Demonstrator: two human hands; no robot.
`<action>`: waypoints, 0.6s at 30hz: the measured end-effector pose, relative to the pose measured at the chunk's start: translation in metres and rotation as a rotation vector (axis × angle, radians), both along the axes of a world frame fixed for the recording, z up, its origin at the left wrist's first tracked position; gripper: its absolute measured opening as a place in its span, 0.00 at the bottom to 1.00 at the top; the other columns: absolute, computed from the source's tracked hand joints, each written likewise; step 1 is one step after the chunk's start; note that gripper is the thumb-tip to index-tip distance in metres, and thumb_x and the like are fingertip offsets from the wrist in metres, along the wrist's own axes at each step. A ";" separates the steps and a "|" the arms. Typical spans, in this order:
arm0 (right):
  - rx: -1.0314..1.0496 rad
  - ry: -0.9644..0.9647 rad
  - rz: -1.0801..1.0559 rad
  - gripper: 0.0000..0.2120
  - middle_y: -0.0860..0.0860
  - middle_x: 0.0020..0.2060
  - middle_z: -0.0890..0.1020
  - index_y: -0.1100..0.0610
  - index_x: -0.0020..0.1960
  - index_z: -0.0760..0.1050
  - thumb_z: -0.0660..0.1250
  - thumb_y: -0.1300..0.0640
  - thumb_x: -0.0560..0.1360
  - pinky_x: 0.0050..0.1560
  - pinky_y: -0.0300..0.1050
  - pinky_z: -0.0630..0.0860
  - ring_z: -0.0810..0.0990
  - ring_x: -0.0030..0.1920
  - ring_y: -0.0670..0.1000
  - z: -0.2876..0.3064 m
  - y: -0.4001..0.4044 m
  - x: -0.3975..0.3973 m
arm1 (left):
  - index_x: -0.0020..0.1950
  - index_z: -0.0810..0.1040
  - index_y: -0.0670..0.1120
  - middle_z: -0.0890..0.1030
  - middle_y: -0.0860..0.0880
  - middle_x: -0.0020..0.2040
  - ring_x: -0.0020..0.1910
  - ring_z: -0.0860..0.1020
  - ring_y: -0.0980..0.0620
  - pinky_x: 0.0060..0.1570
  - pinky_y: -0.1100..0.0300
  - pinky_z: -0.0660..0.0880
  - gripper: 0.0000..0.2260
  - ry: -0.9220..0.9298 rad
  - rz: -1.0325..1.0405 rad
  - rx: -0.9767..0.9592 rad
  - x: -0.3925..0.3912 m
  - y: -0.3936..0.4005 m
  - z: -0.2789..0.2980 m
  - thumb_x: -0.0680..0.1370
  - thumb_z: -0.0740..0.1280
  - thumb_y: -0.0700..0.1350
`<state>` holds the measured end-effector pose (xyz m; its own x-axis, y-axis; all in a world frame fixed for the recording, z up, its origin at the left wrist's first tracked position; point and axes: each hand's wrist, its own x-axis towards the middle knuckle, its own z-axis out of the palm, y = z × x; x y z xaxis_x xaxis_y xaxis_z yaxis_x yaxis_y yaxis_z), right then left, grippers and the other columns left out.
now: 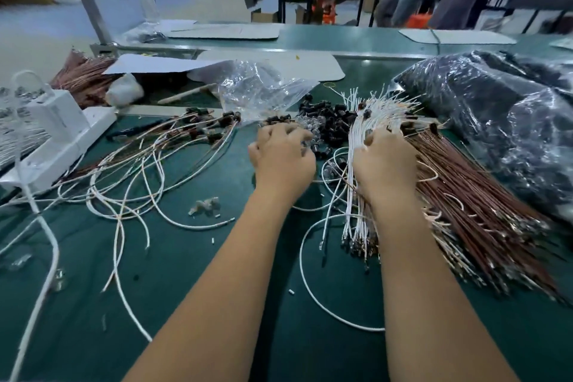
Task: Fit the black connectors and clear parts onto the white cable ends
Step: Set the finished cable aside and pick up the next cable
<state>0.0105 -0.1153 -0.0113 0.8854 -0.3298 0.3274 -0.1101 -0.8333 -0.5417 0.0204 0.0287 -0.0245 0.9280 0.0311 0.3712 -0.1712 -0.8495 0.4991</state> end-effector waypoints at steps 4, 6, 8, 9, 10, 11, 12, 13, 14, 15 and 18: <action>-0.179 0.091 -0.083 0.09 0.58 0.48 0.77 0.62 0.45 0.73 0.66 0.56 0.76 0.47 0.49 0.77 0.74 0.49 0.57 -0.004 0.003 0.001 | 0.56 0.81 0.56 0.75 0.53 0.62 0.65 0.62 0.48 0.61 0.52 0.57 0.11 0.060 -0.066 -0.048 0.006 -0.002 -0.010 0.78 0.62 0.47; -0.204 0.112 -0.100 0.09 0.58 0.46 0.79 0.60 0.44 0.74 0.67 0.54 0.76 0.46 0.51 0.79 0.77 0.47 0.58 -0.004 0.003 0.003 | 0.54 0.81 0.56 0.77 0.53 0.62 0.65 0.64 0.48 0.60 0.53 0.59 0.11 0.078 -0.044 -0.132 0.008 0.002 -0.009 0.77 0.62 0.46; -0.219 0.119 -0.106 0.07 0.57 0.44 0.80 0.59 0.43 0.73 0.67 0.56 0.76 0.41 0.50 0.78 0.78 0.45 0.58 -0.004 0.004 0.004 | 0.52 0.82 0.56 0.78 0.53 0.61 0.65 0.65 0.48 0.59 0.54 0.62 0.11 0.080 -0.019 -0.187 0.009 0.003 -0.009 0.77 0.62 0.46; -0.224 0.119 -0.112 0.08 0.57 0.43 0.80 0.58 0.41 0.72 0.67 0.57 0.76 0.38 0.49 0.76 0.78 0.44 0.58 -0.004 0.005 0.005 | 0.51 0.82 0.56 0.79 0.54 0.60 0.64 0.66 0.48 0.59 0.54 0.62 0.11 0.079 -0.019 -0.201 0.008 0.002 -0.008 0.77 0.62 0.45; -0.228 0.122 -0.119 0.09 0.57 0.42 0.79 0.57 0.39 0.69 0.67 0.58 0.75 0.36 0.48 0.74 0.77 0.44 0.58 -0.004 0.005 0.005 | 0.51 0.82 0.56 0.79 0.54 0.60 0.64 0.66 0.48 0.59 0.54 0.62 0.10 0.079 -0.026 -0.212 0.008 0.002 -0.008 0.77 0.62 0.45; -0.235 0.126 -0.125 0.11 0.56 0.41 0.79 0.56 0.37 0.67 0.67 0.59 0.75 0.34 0.47 0.72 0.77 0.43 0.58 -0.003 0.005 0.005 | 0.51 0.82 0.56 0.79 0.54 0.60 0.64 0.66 0.48 0.60 0.53 0.62 0.10 0.080 -0.034 -0.222 0.007 0.002 -0.007 0.77 0.62 0.45; -0.238 0.128 -0.133 0.13 0.56 0.40 0.78 0.56 0.36 0.64 0.67 0.60 0.75 0.32 0.45 0.70 0.76 0.41 0.57 -0.003 0.005 0.004 | 0.50 0.82 0.56 0.79 0.54 0.59 0.64 0.66 0.48 0.61 0.52 0.63 0.10 0.078 -0.041 -0.231 0.006 0.002 -0.007 0.77 0.62 0.45; -0.239 0.123 -0.142 0.15 0.54 0.37 0.76 0.56 0.34 0.63 0.67 0.62 0.74 0.30 0.43 0.67 0.75 0.39 0.56 -0.003 0.005 0.004 | 0.50 0.82 0.55 0.79 0.54 0.59 0.63 0.68 0.47 0.62 0.51 0.64 0.10 0.071 -0.049 -0.244 0.006 0.002 -0.006 0.77 0.62 0.45; -0.234 0.113 -0.152 0.16 0.53 0.34 0.74 0.56 0.33 0.62 0.66 0.63 0.74 0.28 0.41 0.63 0.73 0.35 0.54 -0.002 0.005 0.003 | 0.49 0.83 0.55 0.80 0.54 0.58 0.61 0.71 0.45 0.63 0.50 0.65 0.10 0.058 -0.059 -0.263 0.005 0.003 -0.005 0.77 0.62 0.44; -0.224 0.102 -0.163 0.16 0.52 0.33 0.72 0.56 0.33 0.62 0.65 0.64 0.74 0.26 0.40 0.59 0.70 0.32 0.52 -0.002 0.005 0.002 | 0.49 0.83 0.54 0.81 0.54 0.57 0.59 0.73 0.44 0.62 0.49 0.67 0.10 0.041 -0.069 -0.284 0.004 0.003 -0.004 0.77 0.63 0.43; -0.163 0.070 -0.172 0.08 0.52 0.33 0.72 0.59 0.37 0.65 0.61 0.67 0.73 0.28 0.39 0.59 0.68 0.30 0.50 0.002 0.006 0.000 | 0.50 0.83 0.53 0.81 0.55 0.55 0.61 0.71 0.47 0.59 0.56 0.62 0.11 -0.013 -0.074 -0.290 0.002 0.002 -0.003 0.77 0.62 0.42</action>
<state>0.0101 -0.1097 -0.0089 0.8435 -0.4252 0.3282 -0.2901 -0.8749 -0.3878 0.0220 0.0309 -0.0271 0.9271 0.0703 0.3683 -0.2350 -0.6565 0.7168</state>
